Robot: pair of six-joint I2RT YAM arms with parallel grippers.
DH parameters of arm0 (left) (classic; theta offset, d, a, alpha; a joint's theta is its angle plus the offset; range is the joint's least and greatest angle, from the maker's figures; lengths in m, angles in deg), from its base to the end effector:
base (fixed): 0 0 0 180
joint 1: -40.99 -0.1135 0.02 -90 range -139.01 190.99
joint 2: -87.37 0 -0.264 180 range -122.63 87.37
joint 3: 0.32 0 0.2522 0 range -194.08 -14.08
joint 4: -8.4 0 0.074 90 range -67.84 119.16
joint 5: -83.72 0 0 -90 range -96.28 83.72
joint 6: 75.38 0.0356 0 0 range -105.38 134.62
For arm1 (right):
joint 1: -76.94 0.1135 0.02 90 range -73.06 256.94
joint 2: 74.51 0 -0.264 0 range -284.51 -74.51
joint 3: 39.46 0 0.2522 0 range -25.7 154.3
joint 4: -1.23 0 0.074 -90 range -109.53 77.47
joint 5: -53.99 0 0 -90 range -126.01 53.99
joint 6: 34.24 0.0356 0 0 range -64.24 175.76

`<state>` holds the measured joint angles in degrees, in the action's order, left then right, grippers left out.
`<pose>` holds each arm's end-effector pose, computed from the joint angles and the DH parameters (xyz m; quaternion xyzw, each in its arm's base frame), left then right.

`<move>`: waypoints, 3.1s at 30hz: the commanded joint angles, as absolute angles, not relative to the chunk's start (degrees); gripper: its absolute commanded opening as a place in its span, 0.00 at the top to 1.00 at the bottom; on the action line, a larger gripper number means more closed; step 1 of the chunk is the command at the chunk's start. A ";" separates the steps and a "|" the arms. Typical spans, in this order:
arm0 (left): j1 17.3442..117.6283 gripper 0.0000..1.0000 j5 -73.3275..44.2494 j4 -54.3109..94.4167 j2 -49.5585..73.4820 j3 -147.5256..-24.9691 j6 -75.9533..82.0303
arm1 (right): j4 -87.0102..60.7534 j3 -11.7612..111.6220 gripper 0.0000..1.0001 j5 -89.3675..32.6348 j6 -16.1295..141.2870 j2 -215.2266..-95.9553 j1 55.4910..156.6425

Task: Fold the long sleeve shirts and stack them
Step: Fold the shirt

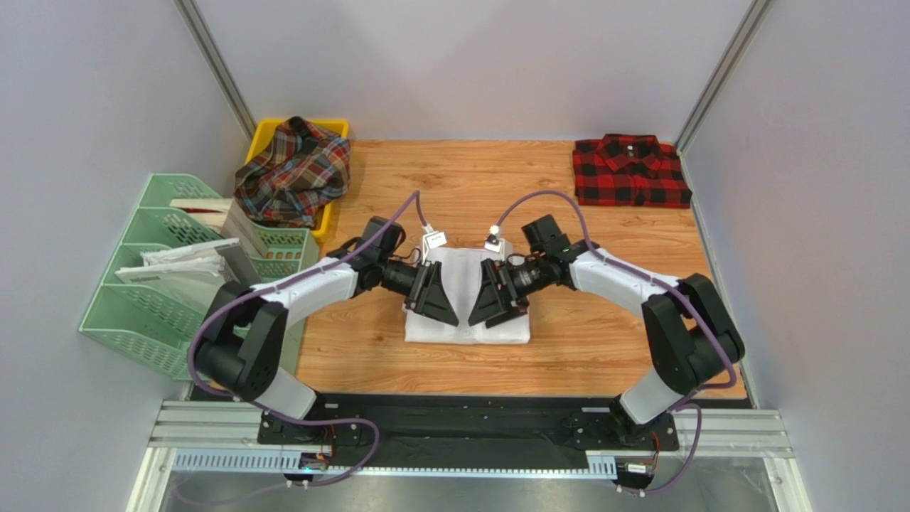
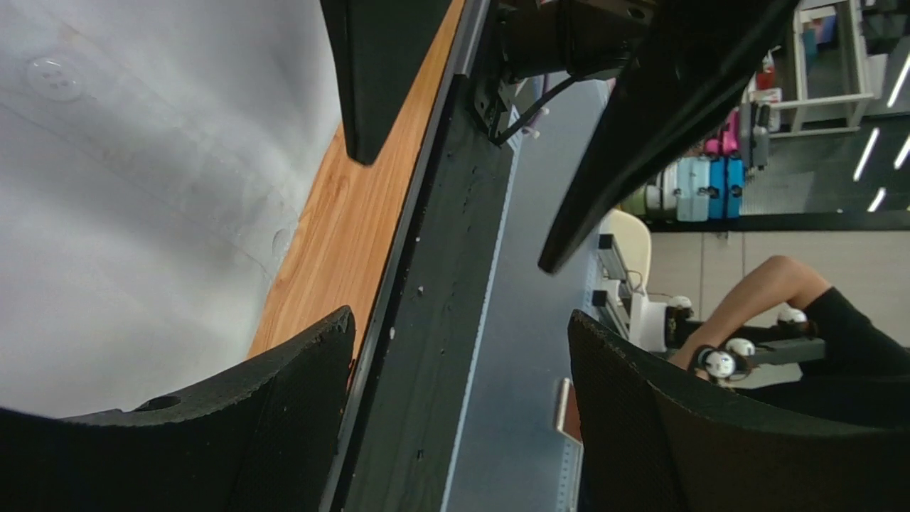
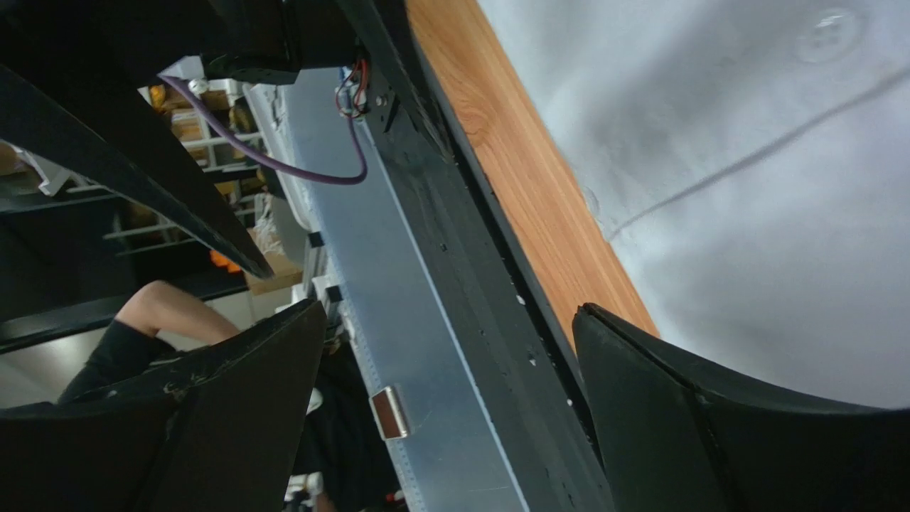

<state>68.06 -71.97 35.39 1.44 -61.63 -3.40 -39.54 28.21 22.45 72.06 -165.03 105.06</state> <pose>0.2395 -0.1589 0.2023 0.2404 0.7769 -0.5790 0.0587 0.2467 0.1663 0.1966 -0.1983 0.8337 0.5154 0.0046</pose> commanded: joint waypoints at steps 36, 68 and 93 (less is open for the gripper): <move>55.76 0.33 -58.83 46.42 0.10 -80.14 5.83 | -60.87 37.66 0.37 10.76 49.00 -176.45 105.42; 48.20 0.27 -49.69 52.65 -0.96 -78.86 11.81 | -60.43 69.57 0.10 -22.04 33.71 -195.96 110.07; 54.87 0.29 -61.82 29.02 -17.13 -62.16 -6.73 | -57.97 46.46 0.12 -10.25 25.70 -173.03 114.38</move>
